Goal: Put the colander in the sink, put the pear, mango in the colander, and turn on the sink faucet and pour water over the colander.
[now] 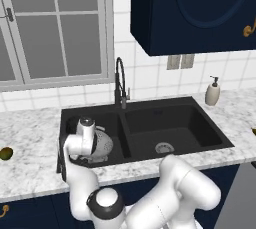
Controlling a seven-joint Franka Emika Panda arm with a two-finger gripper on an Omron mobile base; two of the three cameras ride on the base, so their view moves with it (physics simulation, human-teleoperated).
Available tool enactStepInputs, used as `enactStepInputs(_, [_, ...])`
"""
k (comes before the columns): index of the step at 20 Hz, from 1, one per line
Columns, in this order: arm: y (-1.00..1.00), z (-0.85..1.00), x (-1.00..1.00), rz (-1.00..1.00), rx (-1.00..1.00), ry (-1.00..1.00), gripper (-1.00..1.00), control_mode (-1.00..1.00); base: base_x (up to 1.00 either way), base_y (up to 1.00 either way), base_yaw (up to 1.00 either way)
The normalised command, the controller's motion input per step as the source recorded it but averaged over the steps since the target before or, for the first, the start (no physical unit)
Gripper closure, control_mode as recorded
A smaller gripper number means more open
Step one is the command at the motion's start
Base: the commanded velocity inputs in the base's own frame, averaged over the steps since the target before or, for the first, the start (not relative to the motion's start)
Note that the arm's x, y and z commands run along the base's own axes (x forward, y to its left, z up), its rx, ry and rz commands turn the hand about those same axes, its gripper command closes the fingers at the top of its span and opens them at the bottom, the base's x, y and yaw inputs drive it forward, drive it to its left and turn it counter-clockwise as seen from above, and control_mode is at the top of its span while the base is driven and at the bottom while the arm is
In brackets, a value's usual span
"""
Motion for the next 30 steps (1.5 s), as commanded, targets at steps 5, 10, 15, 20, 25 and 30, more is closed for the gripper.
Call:
enactStepInputs(5, [0.14, 0.72, -0.71, -0.18, 0.01, -0.19, -1.00, -1.00, 0.00, 0.00, 0.00])
enactStepInputs(10, [0.37, 0.98, -0.53, -0.06, 0.01, -0.04, -1.00, -1.00, 0.00, 0.00, 0.00])
enactStepInputs(15, [0.37, 1.00, -0.23, 0.05, 0.00, 0.08, -1.00, -1.00, 0.00, 0.00, 0.00])
enactStepInputs(20, [0.41, 0.98, -0.43, 0.49, -0.23, 0.22, -1.00, -1.00, 0.00, 0.00, 0.00])
enactStepInputs(25, [0.31, 0.30, -0.40, 0.79, -0.29, 0.01, -1.00, -1.00, 0.00, 0.00, 0.00])
enactStepInputs(30, [0.00, 0.00, -0.21, 0.81, -0.14, -0.12, -1.00, -1.00, 0.00, 0.00, 0.00])
